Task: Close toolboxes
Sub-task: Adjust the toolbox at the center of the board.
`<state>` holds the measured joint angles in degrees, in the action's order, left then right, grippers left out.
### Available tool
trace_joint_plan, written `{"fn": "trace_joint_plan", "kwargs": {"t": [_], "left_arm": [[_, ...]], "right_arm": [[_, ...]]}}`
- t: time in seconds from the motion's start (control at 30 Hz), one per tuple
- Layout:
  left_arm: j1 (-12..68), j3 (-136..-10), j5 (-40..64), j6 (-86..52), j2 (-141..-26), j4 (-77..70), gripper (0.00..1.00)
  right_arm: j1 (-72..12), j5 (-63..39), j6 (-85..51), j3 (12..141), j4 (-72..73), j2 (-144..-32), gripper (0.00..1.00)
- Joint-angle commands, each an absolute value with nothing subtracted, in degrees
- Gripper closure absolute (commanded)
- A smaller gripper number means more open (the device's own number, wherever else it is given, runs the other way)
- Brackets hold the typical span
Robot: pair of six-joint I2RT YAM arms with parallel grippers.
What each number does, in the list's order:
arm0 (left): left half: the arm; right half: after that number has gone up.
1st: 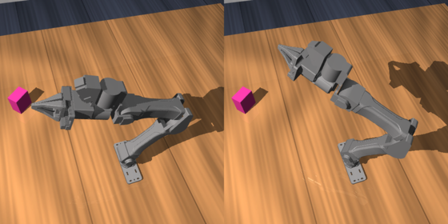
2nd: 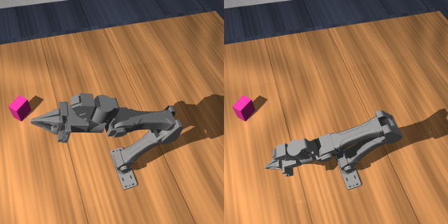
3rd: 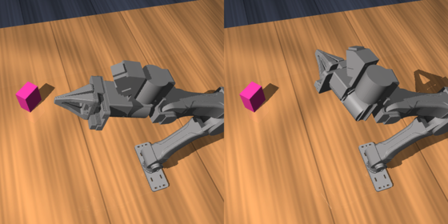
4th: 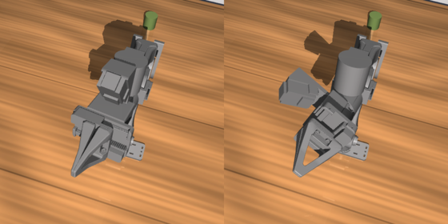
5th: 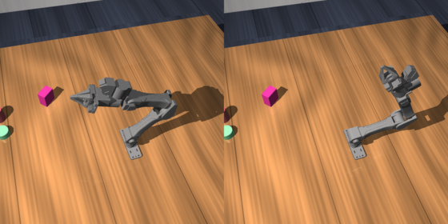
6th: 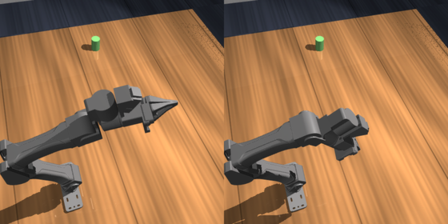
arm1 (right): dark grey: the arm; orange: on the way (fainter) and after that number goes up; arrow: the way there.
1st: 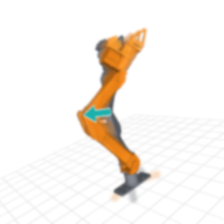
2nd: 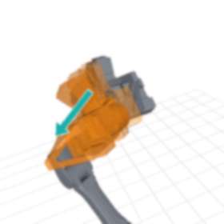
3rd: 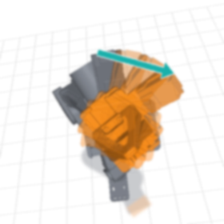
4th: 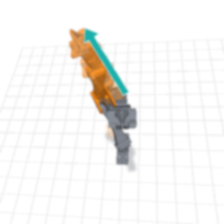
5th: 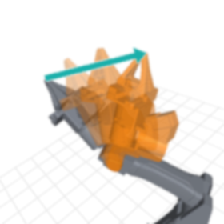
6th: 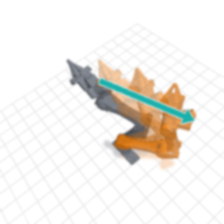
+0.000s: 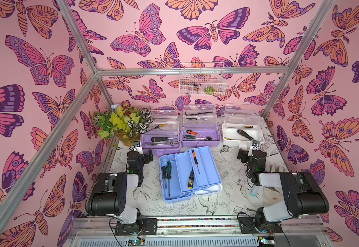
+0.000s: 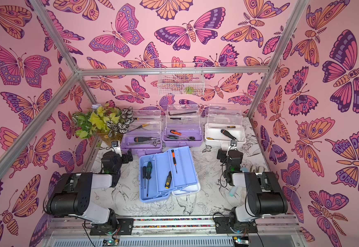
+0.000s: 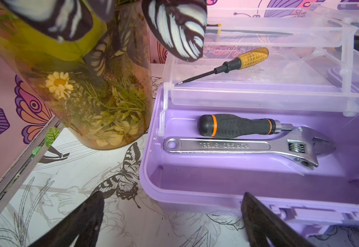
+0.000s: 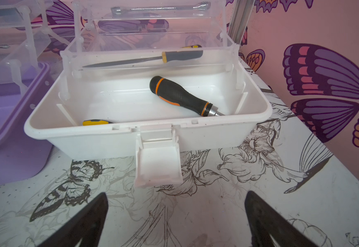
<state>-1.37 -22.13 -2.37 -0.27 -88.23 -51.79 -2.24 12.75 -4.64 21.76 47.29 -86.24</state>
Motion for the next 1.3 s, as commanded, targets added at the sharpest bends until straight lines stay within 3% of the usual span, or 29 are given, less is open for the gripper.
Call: {"fn": "trace_joint_plan", "kwargs": {"t": [0.0, 0.07, 0.17, 0.3, 0.53, 0.7, 0.83, 1.0, 1.27], "left_arm": [[-1.43, -21.24, -1.66, 0.21, -88.24, -51.46, 0.01], [-0.33, -22.12, -5.42, 0.37, -84.15, -46.83, 0.01], [3.58, -25.80, -15.95, -1.86, -73.76, -29.82, 0.00], [9.07, -32.56, -15.39, -5.67, -64.82, -8.98, 0.00], [17.90, -38.79, -4.95, -18.53, -58.77, 15.24, 0.01], [22.50, -39.30, 0.86, -25.39, -54.66, 23.36, 0.16], [26.40, -38.38, -0.81, -27.57, -55.85, 25.05, 0.20], [30.30, -38.86, -2.62, -28.19, -60.05, 26.85, 0.34], [36.88, -38.55, -5.90, -30.15, -62.03, 29.71, 0.43]], "right_arm": [[-1.98, 12.45, -4.42, 22.77, 47.50, -85.97, 0.01], [-1.95, 7.95, -2.63, 25.40, 39.97, -82.20, 0.01], [-1.98, 2.83, -6.46, 37.11, 11.40, -76.74, 0.01], [-6.43, 3.02, -10.97, 46.42, -11.00, -73.17, 0.01], [-22.08, 2.06, -18.45, 53.58, -30.61, -67.70, 0.07], [-31.69, -1.93, -20.93, 57.65, -37.69, -69.22, 0.13], [-33.23, -3.97, -21.83, 58.35, -39.01, -71.66, 0.27], [-34.15, -4.66, -21.77, 59.01, -38.48, -74.31, 0.51], [-35.07, -5.54, -20.27, 60.69, -38.82, -78.08, 0.78]]}}
